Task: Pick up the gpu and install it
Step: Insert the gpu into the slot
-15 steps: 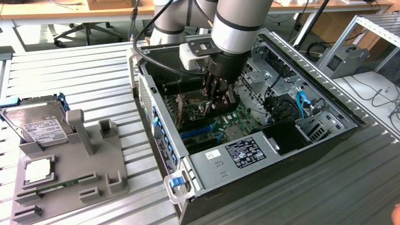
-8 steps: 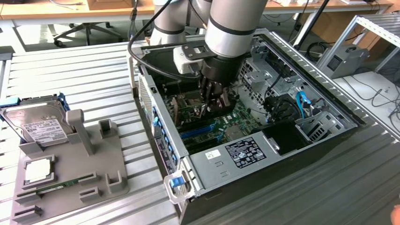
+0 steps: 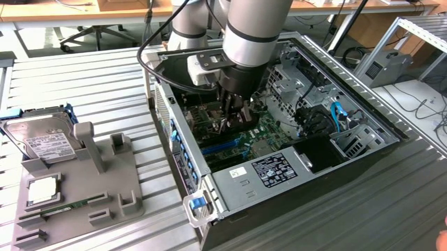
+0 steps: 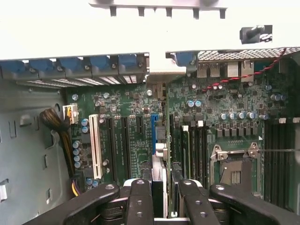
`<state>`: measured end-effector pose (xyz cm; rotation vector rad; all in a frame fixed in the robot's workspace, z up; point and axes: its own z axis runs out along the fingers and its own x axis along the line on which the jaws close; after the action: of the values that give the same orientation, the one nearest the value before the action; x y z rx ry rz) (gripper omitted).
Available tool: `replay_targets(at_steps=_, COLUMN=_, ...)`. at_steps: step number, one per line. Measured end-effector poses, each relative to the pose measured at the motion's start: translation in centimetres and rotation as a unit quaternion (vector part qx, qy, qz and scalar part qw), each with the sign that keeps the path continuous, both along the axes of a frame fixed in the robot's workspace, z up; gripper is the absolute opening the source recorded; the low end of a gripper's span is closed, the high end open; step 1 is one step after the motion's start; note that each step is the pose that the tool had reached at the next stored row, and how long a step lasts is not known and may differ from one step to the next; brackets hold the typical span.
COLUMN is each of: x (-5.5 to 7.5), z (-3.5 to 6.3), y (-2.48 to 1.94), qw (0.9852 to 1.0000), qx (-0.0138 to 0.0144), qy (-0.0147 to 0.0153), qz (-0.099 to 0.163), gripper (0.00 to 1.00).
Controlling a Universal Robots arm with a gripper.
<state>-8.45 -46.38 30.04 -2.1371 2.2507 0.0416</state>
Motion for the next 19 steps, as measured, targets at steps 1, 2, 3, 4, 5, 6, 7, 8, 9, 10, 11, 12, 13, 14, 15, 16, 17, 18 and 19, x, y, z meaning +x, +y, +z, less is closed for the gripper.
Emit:
replay_targets(at_steps=1, x=-0.07, z=-0.02, y=0.0, qw=1.0, qx=-0.0003, qy=-0.0001, qz=0.0, gripper=0.27)
replay_targets(at_steps=2, x=-0.13, z=-0.05, y=0.0, qw=1.0, qx=-0.0006, qy=-0.0001, qz=0.0, gripper=0.27)
replay_targets(at_steps=3, x=-0.19, z=-0.07, y=0.0, qw=1.0, qx=-0.0009, qy=-0.0002, qz=0.0, gripper=0.27)
replay_targets(at_steps=4, x=-0.24, z=-0.14, y=0.0, qw=1.0, qx=-0.0013, qy=-0.0002, qz=0.0, gripper=0.27)
replay_targets(at_steps=5, x=-0.24, z=-0.22, y=0.0, qw=1.0, qx=-0.0013, qy=-0.0004, qz=0.0, gripper=0.27)
replay_targets(at_steps=6, x=-0.25, z=-0.27, y=-0.01, qw=1.0, qx=-0.0013, qy=-0.0004, qz=0.0, gripper=0.27)
replay_targets(at_steps=7, x=-0.26, z=-0.31, y=-0.02, qw=1.0, qx=-0.0014, qy=-0.0004, qz=0.0, gripper=0.27)
replay_targets(at_steps=8, x=-0.26, z=-0.35, y=-0.05, qw=1.0, qx=-0.0014, qy=-0.0005, qz=0.0, gripper=0.27)
replay_targets(at_steps=9, x=-0.26, z=-0.38, y=-0.1, qw=1.0, qx=-0.0014, qy=-0.0006, qz=0.0, gripper=0.27)
replay_targets(at_steps=10, x=-0.26, z=-0.41, y=-0.16, qw=1.0, qx=-0.0013, qy=-0.001, qz=0.0, gripper=0.27)
replay_targets(at_steps=11, x=-0.25, z=-0.42, y=-0.24, qw=1.0, qx=-0.0014, qy=-0.0013, qz=0.0, gripper=0.27)
replay_targets(at_steps=12, x=-0.25, z=-0.43, y=-0.37, qw=1.0, qx=-0.0014, qy=-0.0019, qz=0.0, gripper=0.27)
replay_targets(at_steps=13, x=-0.26, z=-0.43, y=-0.46, qw=1.0, qx=-0.0014, qy=-0.0022, qz=0.0, gripper=0.27)
replay_targets(at_steps=14, x=-0.25, z=-0.43, y=-0.56, qw=1.0, qx=-0.0014, qy=-0.0026, qz=-0.001, gripper=0.27)
replay_targets(at_steps=15, x=-0.25, z=-0.45, y=-0.65, qw=1.0, qx=-0.0014, qy=-0.0032, qz=-0.001, gripper=0.27)
replay_targets(at_steps=16, x=-0.23, z=-0.5, y=-0.73, qw=1.0, qx=-0.0014, qy=-0.0039, qz=-0.001, gripper=0.27)
replay_targets(at_steps=17, x=-0.18, z=-0.58, y=-0.79, qw=1.0, qx=-0.0013, qy=-0.0046, qz=0.0, gripper=0.27)
replay_targets(at_steps=18, x=-0.08, z=-0.69, y=-0.86, qw=1.0, qx=-0.0012, qy=-0.0052, qz=-0.001, gripper=0.27)
replay_targets(at_steps=19, x=0.03, z=-0.77, y=-0.89, qw=1.0, qx=-0.0013, qy=-0.0054, qz=0.0, gripper=0.27)
